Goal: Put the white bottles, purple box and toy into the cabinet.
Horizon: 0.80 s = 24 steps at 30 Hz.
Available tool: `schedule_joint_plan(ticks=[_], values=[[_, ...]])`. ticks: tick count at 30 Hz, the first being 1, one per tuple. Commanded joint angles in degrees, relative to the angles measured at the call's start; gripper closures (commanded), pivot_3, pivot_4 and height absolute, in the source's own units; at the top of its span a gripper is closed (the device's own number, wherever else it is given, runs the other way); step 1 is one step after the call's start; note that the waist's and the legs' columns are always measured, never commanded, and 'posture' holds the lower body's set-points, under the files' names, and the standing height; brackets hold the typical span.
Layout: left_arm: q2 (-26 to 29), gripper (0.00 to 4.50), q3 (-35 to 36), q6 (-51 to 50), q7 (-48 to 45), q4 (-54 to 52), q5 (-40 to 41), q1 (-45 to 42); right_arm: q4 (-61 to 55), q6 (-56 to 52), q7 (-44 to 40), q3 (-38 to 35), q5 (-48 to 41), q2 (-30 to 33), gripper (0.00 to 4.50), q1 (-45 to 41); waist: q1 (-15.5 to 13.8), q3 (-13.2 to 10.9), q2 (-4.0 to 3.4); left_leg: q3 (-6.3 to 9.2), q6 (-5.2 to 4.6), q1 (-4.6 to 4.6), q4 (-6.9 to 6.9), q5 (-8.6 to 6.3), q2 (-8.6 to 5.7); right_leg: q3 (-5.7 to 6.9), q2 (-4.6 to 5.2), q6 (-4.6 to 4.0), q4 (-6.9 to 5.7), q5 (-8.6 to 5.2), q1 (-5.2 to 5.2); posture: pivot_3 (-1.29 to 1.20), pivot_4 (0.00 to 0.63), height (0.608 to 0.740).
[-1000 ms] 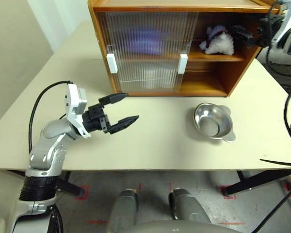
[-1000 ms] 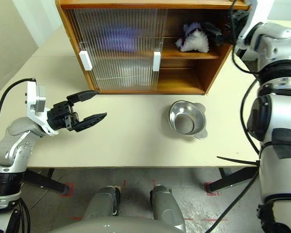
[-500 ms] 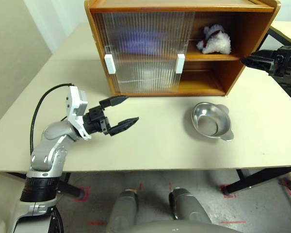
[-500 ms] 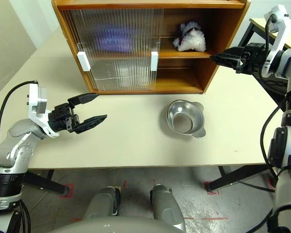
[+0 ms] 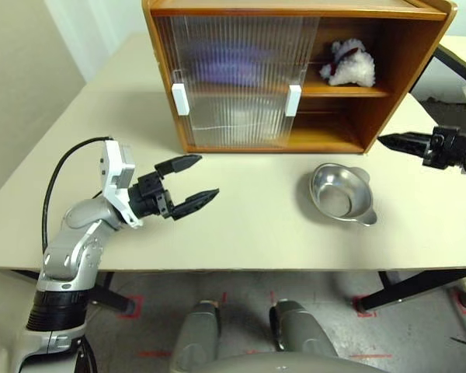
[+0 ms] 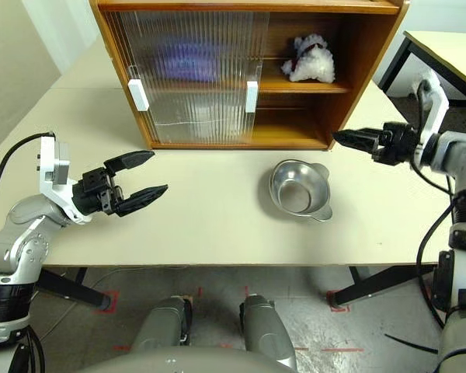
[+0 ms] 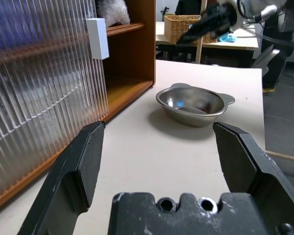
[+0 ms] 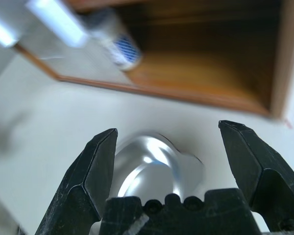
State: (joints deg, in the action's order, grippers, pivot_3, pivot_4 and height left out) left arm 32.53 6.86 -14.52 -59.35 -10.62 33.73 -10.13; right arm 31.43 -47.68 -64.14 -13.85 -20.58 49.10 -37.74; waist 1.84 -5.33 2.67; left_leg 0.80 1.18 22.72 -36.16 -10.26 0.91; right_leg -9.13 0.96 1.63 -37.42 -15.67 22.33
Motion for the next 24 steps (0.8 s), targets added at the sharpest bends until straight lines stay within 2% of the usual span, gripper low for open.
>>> schedule_joint_plan(ticks=[1,3,6,9,10,14,15,20,24], values=[[-0.3,0.00,2.4,-0.6,2.0,-0.1,1.4,-0.4,-1.8,-1.4,2.3,1.7,0.9,0.3,0.02,4.2,0.0,0.0,-0.01,0.00,-0.06,0.00,0.01,0.04,0.00,0.00,-0.01,0.00,0.00,0.00,0.00,0.15,0.056,0.740],[-0.5,0.00,3.5,-0.6,3.0,0.3,2.0,-0.7,-2.1,-0.8,4.8,1.9,1.6,-0.1,0.02,5.6,0.2,-0.2,-0.07,0.00,-0.11,0.00,0.05,0.07,0.01,0.00,-0.03,0.00,0.00,-0.01,0.02,0.15,0.075,0.740],[0.2,0.00,2.3,-1.5,1.8,-1.2,2.1,0.6,-2.1,-2.9,9.3,-2.7,-2.0,-2.7,0.02,4.6,0.3,-0.7,-0.19,-0.03,-0.11,-0.02,0.05,0.07,0.00,-0.10,-0.03,0.03,0.00,0.00,0.03,0.16,0.080,0.740],[0.9,0.00,0.7,-2.5,0.7,-2.6,2.1,0.9,-1.4,-2.4,13.3,-4.3,-2.1,-3.7,0.02,4.6,0.1,-0.9,-0.09,-0.01,-0.11,-0.04,0.04,0.07,-0.01,-0.10,-0.05,0.04,0.00,0.01,0.01,0.16,0.077,0.740],[0.7,0.00,0.5,-1.9,0.8,-2.0,1.6,0.3,-1.3,-3.0,14.0,-3.9,-1.7,-3.7,0.02,5.1,0.1,-1.1,0.01,-0.01,-0.11,-0.01,0.04,0.07,-0.01,-0.10,-0.04,0.04,0.00,0.01,0.01,0.16,0.094,0.740],[0.4,0.00,0.2,-0.9,0.9,-1.6,0.7,0.3,-3.2,-7.3,15.8,-3.9,-2.7,-3.4,0.02,8.0,-0.3,-1.2,0.21,0.01,-0.11,0.02,0.03,0.07,0.00,-0.06,-0.04,0.04,0.04,0.01,0.00,0.17,0.067,0.740],[0.1,0.00,0.5,-1.0,1.2,-1.6,1.1,0.3,-4.0,-9.2,16.4,-4.5,-3.5,-3.5,0.02,8.9,-0.3,-1.2,0.21,0.01,-0.11,0.04,0.04,0.07,0.00,-0.07,-0.03,0.04,0.07,0.01,-0.01,0.16,0.082,0.740],[0.1,0.00,-0.6,-1.1,0.5,-1.8,0.8,0.6,-8.1,-15.0,15.7,-5.0,-6.1,-2.1,0.02,12.9,-0.3,-1.3,0.24,0.00,-0.12,0.24,0.04,0.07,0.00,-0.08,-0.03,0.09,0.11,-0.03,0.12,0.16,0.070,0.740],[-0.1,0.00,-0.2,-0.4,0.4,-0.5,0.7,-0.3,-12.0,-19.0,15.0,-9.2,-9.7,-0.2,0.02,17.6,-0.5,-1.3,0.23,0.01,-0.11,0.27,0.03,0.07,0.00,-0.06,-0.03,0.13,0.11,-0.05,0.12,0.17,0.059,0.740]])
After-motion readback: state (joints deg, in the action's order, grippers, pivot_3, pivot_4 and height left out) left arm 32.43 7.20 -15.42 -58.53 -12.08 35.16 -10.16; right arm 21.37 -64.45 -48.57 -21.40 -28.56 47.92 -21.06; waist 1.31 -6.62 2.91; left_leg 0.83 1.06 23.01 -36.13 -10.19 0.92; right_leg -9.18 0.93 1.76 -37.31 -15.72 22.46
